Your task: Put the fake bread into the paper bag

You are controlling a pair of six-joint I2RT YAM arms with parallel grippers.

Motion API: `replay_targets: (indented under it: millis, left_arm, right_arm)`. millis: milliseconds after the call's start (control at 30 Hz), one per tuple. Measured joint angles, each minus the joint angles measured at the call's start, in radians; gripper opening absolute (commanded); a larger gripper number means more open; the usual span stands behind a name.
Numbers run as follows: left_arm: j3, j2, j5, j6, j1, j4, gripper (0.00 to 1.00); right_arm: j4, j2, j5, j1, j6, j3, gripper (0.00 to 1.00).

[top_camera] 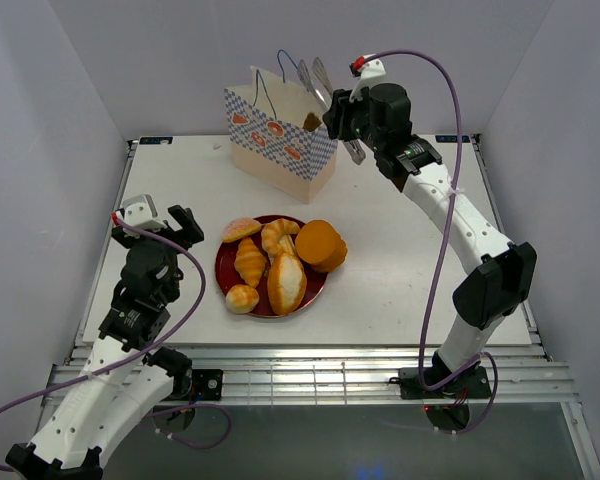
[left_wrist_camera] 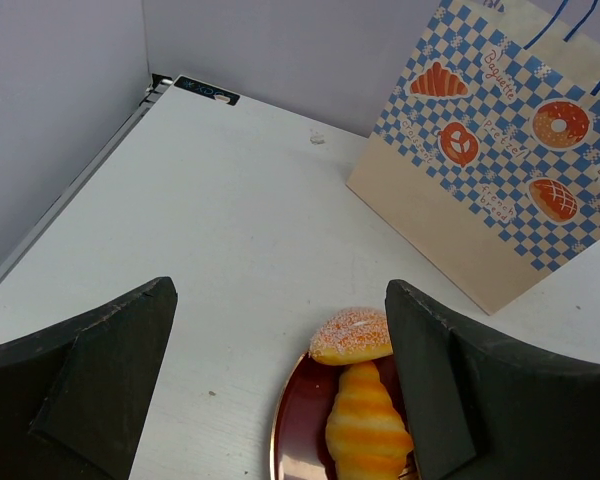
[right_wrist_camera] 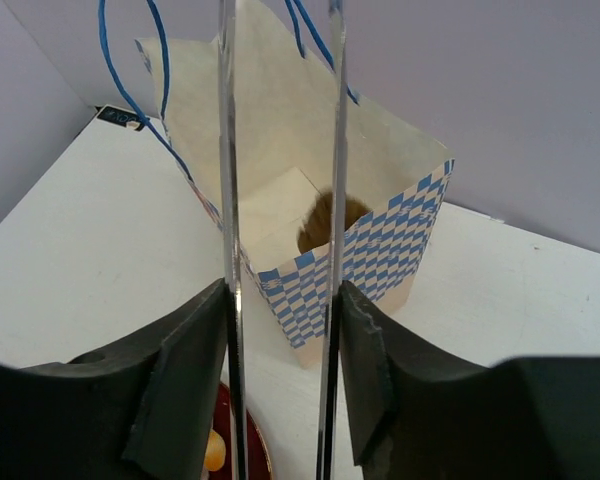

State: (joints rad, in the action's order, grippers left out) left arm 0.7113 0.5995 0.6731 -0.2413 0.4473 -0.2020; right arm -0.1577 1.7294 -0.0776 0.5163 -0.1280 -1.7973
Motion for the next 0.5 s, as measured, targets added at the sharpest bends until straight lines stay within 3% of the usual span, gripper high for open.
replay_targets:
  millis: [500]
  left_arm:
    - [0.0,-0.001,0.0,-0.003,0.0,0.0,0.98]
  right_arm:
    - [-0.043,-0.007,0.059,0.0,0.0,-0.007,0.56]
